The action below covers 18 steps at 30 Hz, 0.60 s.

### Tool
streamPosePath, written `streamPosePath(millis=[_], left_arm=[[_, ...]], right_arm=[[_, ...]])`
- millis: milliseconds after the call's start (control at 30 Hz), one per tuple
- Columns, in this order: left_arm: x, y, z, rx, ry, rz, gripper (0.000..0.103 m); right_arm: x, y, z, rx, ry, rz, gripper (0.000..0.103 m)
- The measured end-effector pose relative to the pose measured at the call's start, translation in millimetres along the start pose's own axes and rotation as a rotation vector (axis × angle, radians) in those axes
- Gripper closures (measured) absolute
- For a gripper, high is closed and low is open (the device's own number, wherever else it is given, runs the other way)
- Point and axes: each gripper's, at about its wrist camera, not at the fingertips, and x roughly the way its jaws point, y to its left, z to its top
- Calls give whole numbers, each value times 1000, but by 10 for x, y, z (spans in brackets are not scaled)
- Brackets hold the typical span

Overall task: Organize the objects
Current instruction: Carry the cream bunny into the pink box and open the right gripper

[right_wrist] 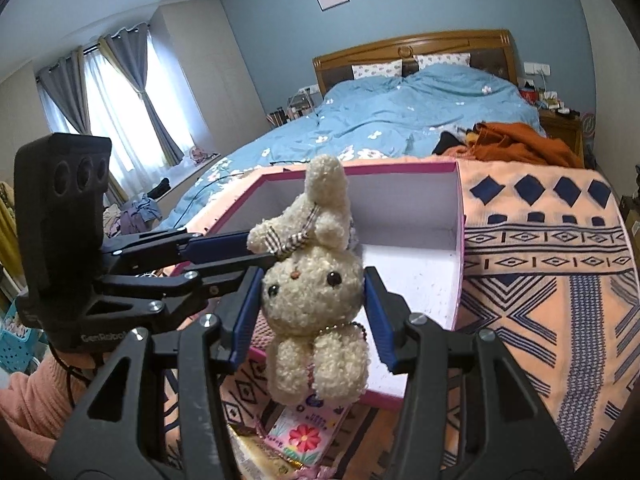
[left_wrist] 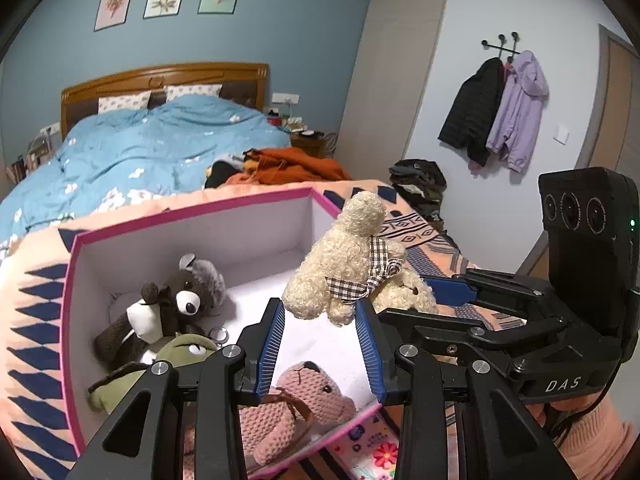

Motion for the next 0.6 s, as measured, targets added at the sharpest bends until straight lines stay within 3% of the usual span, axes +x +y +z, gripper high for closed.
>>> streamPosePath(millis=[333,600], left_arm=[[290,95,12,-29,63,32,67],[350,4,-49,15,63,120,67]], right_arm=[[264,-128,27,3,46,-60,50],[327,-228,18,29,43,-127,50]])
